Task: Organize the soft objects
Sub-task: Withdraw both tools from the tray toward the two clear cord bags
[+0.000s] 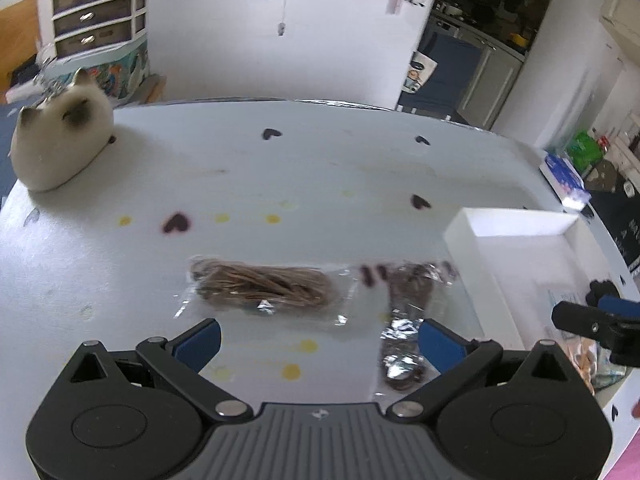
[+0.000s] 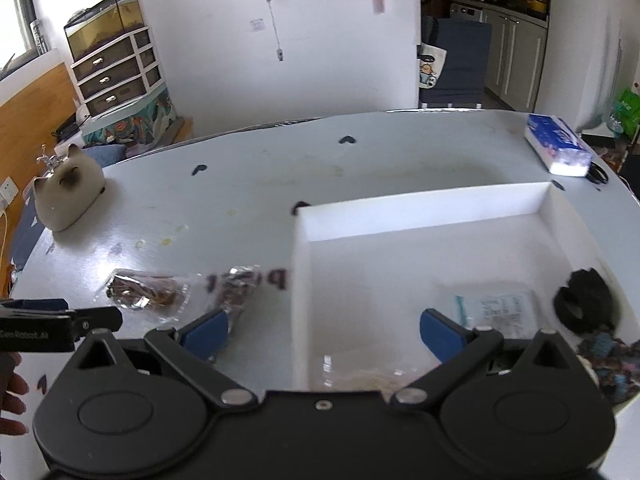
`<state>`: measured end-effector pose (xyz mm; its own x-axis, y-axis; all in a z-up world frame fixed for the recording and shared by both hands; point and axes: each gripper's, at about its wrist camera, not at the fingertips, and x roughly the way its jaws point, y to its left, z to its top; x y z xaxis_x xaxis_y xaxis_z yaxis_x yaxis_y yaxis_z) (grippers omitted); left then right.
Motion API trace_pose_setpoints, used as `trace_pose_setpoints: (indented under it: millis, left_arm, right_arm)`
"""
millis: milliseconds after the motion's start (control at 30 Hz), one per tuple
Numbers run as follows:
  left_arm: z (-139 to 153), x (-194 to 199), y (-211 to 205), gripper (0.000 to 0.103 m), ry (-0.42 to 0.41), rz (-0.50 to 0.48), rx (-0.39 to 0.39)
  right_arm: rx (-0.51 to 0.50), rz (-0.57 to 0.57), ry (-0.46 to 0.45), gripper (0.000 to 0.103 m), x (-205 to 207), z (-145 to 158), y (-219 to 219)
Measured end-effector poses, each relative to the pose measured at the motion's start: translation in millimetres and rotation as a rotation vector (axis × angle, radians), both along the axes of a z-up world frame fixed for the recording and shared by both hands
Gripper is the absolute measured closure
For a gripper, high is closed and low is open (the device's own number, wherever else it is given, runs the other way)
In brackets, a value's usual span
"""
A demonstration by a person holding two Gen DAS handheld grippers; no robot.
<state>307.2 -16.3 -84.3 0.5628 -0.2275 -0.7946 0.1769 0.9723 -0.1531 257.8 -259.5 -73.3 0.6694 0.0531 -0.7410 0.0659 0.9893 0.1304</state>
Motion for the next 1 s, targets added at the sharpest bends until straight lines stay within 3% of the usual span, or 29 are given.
trace_pose_setpoints:
  millis: [133, 300, 467, 533, 800, 900, 1000]
  left_arm:
    - [-5.3, 9.1, 19.3, 0.000, 0.015, 0.031, -0.054]
    - [-16.4, 24.8, 32.5, 0.002, 0.051, 0.008, -0.180]
    - [-29.8, 41.9, 39.9, 0.002, 0.104, 0.037, -0.232]
    - [-33.9, 46.9, 45.3, 0.002, 0.116, 0.050, -0.257]
    - [-54.9, 61.3, 73.8, 0.002, 0.193, 0.138, -0.377]
    - [-60.0, 62.8, 82.5, 0.001, 0.208, 0.172, -0.424]
    - [-61.4, 67.2, 84.7, 0.001, 0.205, 0.178, -0.423]
  right_arm:
    - [0.028, 0.032, -0.012, 0.003, 8.3, 1.4, 15.7]
    - [0.045, 0.069, -0.010, 0.028, 19.5, 0.3, 34.3]
    - [0.056, 0.115, 0.011, 0.063, 48.3, -7.0, 52.3]
    - [0.069, 0.132, 0.025, 0.069, 65.4, -13.0, 60.9]
    - [0.037, 0.288, 0.076, 0.078, 124.9, -46.2, 105.3]
    - [0.026, 0.334, 0.100, 0.079, 136.1, -60.2, 117.7]
    - [-0.004, 0.382, 0.143, 0.084, 136.1, -73.5, 129.7]
